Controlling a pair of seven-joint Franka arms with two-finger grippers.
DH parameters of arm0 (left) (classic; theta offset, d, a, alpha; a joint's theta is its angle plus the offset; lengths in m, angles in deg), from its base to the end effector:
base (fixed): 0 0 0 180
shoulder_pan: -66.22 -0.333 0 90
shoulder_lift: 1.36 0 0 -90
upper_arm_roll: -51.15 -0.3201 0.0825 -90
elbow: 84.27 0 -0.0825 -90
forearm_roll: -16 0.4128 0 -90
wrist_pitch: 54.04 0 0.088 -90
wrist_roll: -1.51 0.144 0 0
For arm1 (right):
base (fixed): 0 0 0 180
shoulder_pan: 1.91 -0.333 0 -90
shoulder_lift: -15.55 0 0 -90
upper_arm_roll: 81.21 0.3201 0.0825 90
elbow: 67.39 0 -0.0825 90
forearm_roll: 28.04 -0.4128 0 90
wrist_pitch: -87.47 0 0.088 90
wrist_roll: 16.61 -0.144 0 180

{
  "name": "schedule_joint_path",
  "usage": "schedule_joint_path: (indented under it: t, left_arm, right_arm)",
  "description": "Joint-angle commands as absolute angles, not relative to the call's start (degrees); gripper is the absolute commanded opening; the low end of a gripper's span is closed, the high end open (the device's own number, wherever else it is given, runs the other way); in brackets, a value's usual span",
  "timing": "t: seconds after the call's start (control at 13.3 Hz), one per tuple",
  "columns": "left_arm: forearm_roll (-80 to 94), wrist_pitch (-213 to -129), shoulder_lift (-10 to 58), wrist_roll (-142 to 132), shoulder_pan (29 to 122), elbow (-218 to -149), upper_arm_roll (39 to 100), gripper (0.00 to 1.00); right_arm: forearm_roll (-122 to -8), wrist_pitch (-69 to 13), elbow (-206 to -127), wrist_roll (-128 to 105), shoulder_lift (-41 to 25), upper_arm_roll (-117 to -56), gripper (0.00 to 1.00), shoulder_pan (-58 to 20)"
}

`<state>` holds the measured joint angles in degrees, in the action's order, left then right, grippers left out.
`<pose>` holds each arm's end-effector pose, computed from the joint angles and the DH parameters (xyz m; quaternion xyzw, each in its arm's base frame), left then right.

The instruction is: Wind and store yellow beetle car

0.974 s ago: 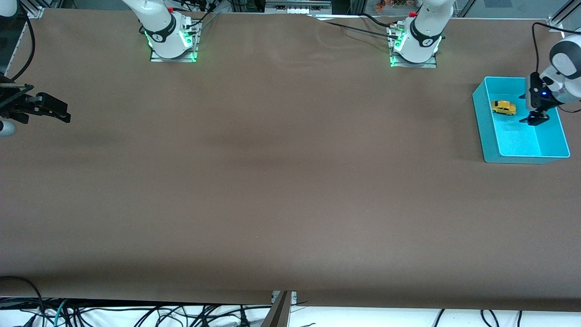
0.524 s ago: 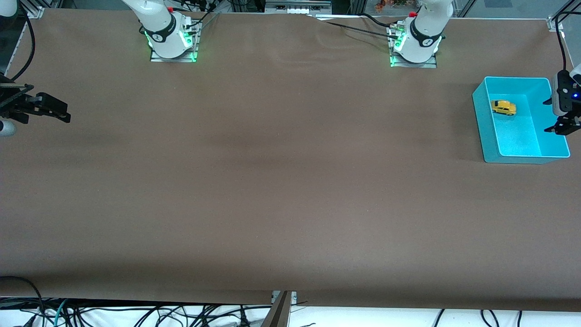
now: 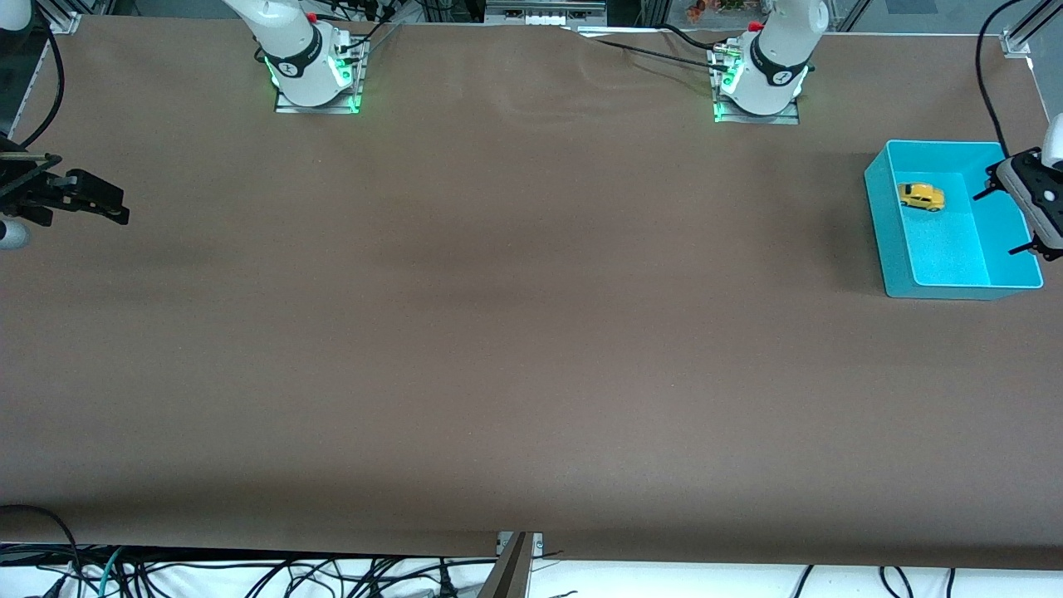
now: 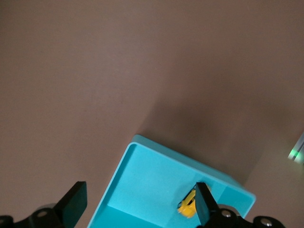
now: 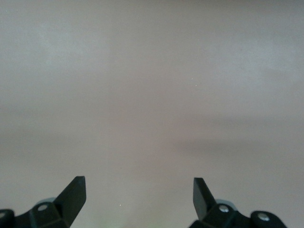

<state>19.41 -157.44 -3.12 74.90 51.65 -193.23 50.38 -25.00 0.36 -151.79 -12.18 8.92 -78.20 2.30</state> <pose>0.5475 0.1576 0.4629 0.8697 -0.4916 -0.0436 0.0028 0.6107 -0.0223 0.5671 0.9988 0.0277 -0.0352 0.0218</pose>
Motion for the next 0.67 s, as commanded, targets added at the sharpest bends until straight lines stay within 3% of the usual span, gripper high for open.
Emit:
schedule_joint_path:
  t: [0.0,0.6]
  left_arm:
    - [17.32,-151.71,-3.38,56.08,55.66,-189.40,50.62,1.00]
    - [16.88,-147.12,-3.21,14.48,63.14,-183.94,54.67,1.00]
  right_arm:
    - [-25.76,0.28,-152.03,-12.92,9.39,-78.13,1.00,2.40]
    - [-25.76,0.28,-152.03,-12.92,9.39,-78.13,1.00,2.40]
